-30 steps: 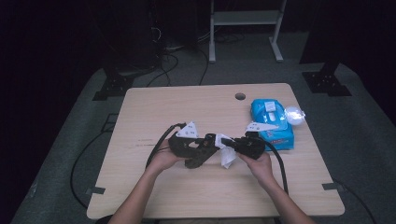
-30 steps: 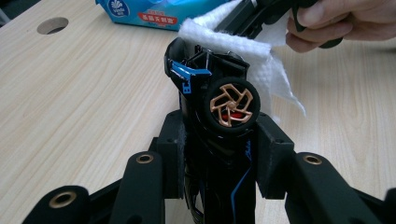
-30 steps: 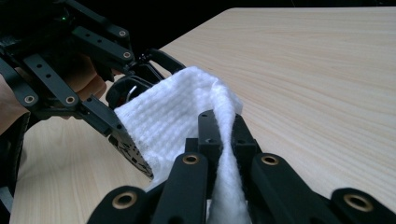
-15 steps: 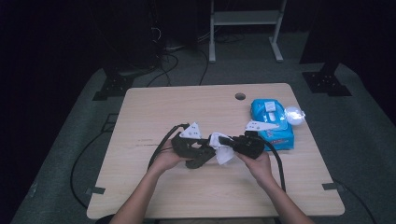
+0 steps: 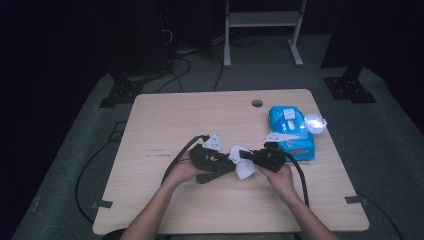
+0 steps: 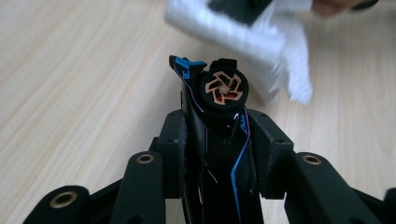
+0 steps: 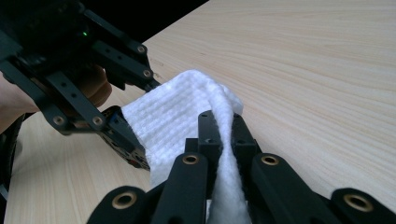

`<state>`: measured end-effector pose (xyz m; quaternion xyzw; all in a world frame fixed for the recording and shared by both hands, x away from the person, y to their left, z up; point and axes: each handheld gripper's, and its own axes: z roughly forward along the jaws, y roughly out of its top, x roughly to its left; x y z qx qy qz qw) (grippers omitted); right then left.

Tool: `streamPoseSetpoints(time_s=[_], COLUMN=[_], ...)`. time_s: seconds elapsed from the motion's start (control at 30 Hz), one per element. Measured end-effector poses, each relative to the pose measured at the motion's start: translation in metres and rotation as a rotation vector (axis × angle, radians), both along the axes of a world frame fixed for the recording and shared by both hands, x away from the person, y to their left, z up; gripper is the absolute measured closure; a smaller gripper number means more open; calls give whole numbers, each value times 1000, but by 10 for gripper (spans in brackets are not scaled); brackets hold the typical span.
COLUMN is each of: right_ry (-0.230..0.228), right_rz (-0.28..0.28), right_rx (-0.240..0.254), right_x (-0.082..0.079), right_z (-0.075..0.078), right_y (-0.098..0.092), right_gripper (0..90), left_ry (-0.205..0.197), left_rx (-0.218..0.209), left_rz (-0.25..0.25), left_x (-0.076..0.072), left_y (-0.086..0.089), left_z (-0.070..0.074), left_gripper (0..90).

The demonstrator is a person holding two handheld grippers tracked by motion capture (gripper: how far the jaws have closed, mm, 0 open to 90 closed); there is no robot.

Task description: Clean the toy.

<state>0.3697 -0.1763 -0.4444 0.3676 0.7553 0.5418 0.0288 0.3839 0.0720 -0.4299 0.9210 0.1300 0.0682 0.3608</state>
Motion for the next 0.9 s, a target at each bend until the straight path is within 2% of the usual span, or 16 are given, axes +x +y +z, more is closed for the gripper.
streamPoseSetpoints(time_s=[0.13,0.27,0.4,0.47,0.67,0.77,0.9], right_ry=[4,3,-21,-25,-19,-21,-15], right_rz=[4,16,38,51,82,95,112], right_rx=[3,1,-6,-2,-14,-18,-31], right_x=[0,-1,-4,-5,-6,-7,-7], right_z=[0,-1,5,8,9,11,11], right_y=[1,5,10,13,22,25,30], right_gripper=[862,860,861,861,860,860,860], left_ry=[1,17,30,24,41,51,88], left_rx=[12,-4,-13,-9,-66,-102,-151], left_rz=[-2,0,-2,-12,-8,5,23], left_x=[-1,0,-4,-8,-12,-13,-10], left_y=[-1,2,6,8,17,29,47], left_z=[-1,-2,-1,1,10,14,18], left_gripper=[607,603,594,587,566,558,527])
